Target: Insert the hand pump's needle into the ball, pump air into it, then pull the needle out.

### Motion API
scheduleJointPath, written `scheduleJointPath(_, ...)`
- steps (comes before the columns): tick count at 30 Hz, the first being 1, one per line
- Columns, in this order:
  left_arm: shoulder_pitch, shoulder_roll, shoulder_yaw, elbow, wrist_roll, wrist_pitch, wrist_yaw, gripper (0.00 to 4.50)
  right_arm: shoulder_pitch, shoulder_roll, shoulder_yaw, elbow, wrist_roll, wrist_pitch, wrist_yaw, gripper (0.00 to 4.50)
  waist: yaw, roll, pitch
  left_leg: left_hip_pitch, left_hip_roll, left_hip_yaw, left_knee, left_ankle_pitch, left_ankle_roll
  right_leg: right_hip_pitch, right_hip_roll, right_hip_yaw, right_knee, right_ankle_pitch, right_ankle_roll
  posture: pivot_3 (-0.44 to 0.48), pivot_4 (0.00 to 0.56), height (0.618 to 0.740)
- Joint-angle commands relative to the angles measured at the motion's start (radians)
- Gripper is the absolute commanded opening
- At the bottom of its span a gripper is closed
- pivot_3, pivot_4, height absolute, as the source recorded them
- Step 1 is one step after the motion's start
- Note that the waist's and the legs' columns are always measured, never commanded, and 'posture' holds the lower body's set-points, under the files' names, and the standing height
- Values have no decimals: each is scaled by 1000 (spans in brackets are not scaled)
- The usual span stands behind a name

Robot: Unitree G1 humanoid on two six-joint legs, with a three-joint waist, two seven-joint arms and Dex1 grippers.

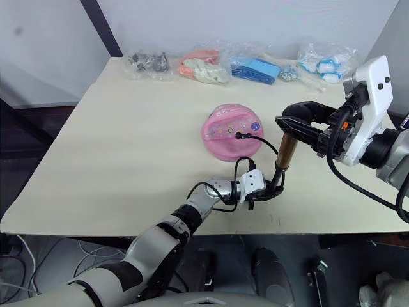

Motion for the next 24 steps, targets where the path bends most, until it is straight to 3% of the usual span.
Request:
scheduleJointPath(1,35,27,-37,48,54,23,-9,1095,65,62,13,-35,-122,-47,-25,2079,0,-2,-1,0,0,0,0,0,0,0,0,-1,0,0,1,0,150,740)
scheduleJointPath(4,38,28,-33,42,53,24,-10,1095,160,126,94,-39,-253,-66,9,2079,-1,-12,-9,1,0,0,0,0,0,1,1,-1,0,0,1,0,150,740)
scheduleJointPath(11,47,30,-25,28,44,28,-12,1095,317,236,270,7,-523,-128,99,2079,-4,-15,-18,10,4,-1,-3,0,0,6,2,1,0,-5,-1,0,150,740)
scheduleJointPath(17,58,27,-22,8,36,34,-16,1095,365,337,416,116,-728,-149,122,2079,-4,-17,-32,13,3,-1,-8,0,0,6,2,0,0,-6,-3,0,150,740)
scheduleJointPath(20,61,28,-22,4,36,36,-16,1095,357,359,399,120,-760,-149,134,2079,-4,-16,-37,14,3,-1,-10,0,0,6,3,0,0,-7,-4,0,150,740)
scheduleJointPath(24,59,29,-23,6,37,37,-15,1095,299,343,272,53,-675,-118,132,2079,-4,-16,-37,15,3,-2,-12,0,0,6,3,0,0,-7,-4,0,150,740)
